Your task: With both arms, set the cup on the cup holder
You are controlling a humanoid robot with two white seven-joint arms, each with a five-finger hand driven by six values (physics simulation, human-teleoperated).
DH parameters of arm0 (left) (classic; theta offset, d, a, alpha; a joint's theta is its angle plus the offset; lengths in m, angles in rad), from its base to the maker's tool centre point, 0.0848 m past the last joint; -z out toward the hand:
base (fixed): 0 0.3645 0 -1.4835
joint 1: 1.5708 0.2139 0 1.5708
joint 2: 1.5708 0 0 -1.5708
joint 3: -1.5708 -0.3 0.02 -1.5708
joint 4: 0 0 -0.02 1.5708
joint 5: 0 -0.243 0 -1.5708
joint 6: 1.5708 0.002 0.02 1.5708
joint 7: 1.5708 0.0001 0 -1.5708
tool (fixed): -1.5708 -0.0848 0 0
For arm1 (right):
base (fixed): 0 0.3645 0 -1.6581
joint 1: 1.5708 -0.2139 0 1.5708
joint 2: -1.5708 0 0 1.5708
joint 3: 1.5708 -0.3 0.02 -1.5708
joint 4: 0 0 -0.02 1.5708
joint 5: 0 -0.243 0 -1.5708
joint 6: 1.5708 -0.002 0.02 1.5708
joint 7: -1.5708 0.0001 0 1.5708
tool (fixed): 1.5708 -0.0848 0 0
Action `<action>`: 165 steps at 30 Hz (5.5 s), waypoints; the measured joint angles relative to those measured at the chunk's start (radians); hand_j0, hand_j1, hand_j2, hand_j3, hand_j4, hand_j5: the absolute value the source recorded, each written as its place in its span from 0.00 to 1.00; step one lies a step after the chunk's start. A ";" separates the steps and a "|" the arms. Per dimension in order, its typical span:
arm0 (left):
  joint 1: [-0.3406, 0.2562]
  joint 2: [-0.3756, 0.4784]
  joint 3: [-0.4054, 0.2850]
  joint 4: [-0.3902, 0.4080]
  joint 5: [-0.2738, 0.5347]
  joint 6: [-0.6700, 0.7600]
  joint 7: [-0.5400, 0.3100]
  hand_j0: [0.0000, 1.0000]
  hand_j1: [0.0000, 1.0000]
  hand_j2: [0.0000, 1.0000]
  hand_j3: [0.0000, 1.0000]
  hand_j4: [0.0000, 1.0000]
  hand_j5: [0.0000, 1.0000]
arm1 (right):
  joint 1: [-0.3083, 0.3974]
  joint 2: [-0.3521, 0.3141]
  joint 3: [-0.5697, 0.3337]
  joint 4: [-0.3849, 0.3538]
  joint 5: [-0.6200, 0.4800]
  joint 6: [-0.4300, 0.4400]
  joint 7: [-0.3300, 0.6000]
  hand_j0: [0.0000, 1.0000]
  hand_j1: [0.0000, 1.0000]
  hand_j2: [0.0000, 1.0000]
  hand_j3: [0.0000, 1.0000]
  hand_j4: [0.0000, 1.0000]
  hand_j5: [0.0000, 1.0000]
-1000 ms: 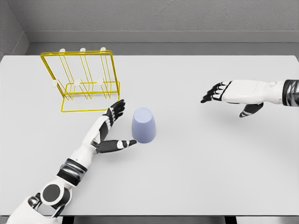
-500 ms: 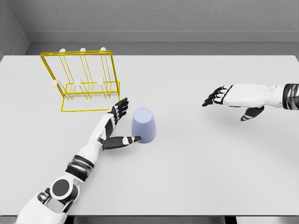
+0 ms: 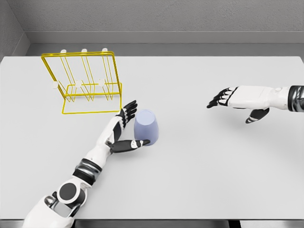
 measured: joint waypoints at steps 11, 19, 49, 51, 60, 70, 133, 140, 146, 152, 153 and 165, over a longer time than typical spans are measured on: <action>-0.015 -0.021 -0.001 0.000 0.000 0.026 -0.001 1.00 1.00 1.00 1.00 1.00 1.00 | 0.018 0.003 0.000 0.001 0.000 0.000 0.000 1.00 1.00 1.00 1.00 1.00 1.00; -0.015 -0.044 -0.001 0.001 -0.017 0.041 -0.001 1.00 1.00 1.00 1.00 1.00 1.00 | 0.018 0.000 -0.001 0.001 0.000 0.000 0.000 1.00 1.00 1.00 1.00 1.00 1.00; -0.015 -0.063 -0.001 0.008 -0.036 0.043 0.000 0.70 0.70 0.70 0.70 0.70 0.70 | 0.020 0.011 -0.001 0.044 0.000 0.000 0.000 1.00 1.00 1.00 1.00 1.00 1.00; -0.015 -0.063 -0.001 0.008 -0.036 0.043 0.000 0.67 0.67 0.67 0.67 0.67 0.67 | 0.020 0.011 -0.001 0.046 0.000 0.000 0.000 1.00 1.00 1.00 1.00 1.00 1.00; -0.015 -0.062 0.001 0.008 -0.036 0.042 0.000 0.66 0.66 0.66 0.66 0.66 0.66 | 0.020 0.015 -0.001 0.058 0.001 0.000 0.000 1.00 1.00 1.00 1.00 1.00 1.00; -0.014 -0.059 0.007 -0.008 -0.034 0.033 -0.002 0.66 0.66 0.66 0.66 0.66 0.66 | 0.020 0.044 0.000 0.070 0.001 0.000 0.000 1.00 1.00 1.00 1.00 1.00 1.00; -0.144 -0.076 0.128 -0.067 0.008 -0.264 0.002 0.62 0.62 0.62 0.62 0.62 0.62 | 0.021 0.089 0.000 0.118 0.006 0.000 0.000 1.00 1.00 1.00 1.00 1.00 1.00; -0.141 -0.059 0.169 -0.067 0.029 -0.264 0.002 0.62 0.62 0.62 0.62 0.62 0.62 | 0.021 0.090 0.000 0.118 0.006 0.000 0.000 1.00 1.00 1.00 1.00 1.00 1.00; -0.138 -0.041 0.191 -0.067 0.039 -0.264 0.002 0.62 0.62 0.62 0.62 0.62 0.62 | 0.021 0.090 0.001 0.119 0.007 0.000 0.000 1.00 1.00 1.00 1.00 1.00 1.00; -0.137 -0.024 0.210 -0.067 0.055 -0.264 0.002 0.62 0.62 0.62 0.62 0.62 0.62 | 0.021 0.090 0.002 0.119 0.008 0.000 0.000 1.00 1.00 1.00 1.00 1.00 1.00; -0.137 -0.022 0.212 -0.067 0.055 -0.264 0.002 0.62 0.62 0.62 0.62 0.62 0.62 | 0.021 0.090 0.002 0.119 0.008 0.000 0.000 1.00 1.00 1.00 1.00 1.00 1.00; -0.140 -0.006 0.228 -0.067 0.058 -0.259 0.002 0.62 0.62 0.62 0.62 0.62 0.62 | 0.021 0.090 0.002 0.125 0.008 0.000 0.000 1.00 1.00 1.00 1.00 1.00 1.00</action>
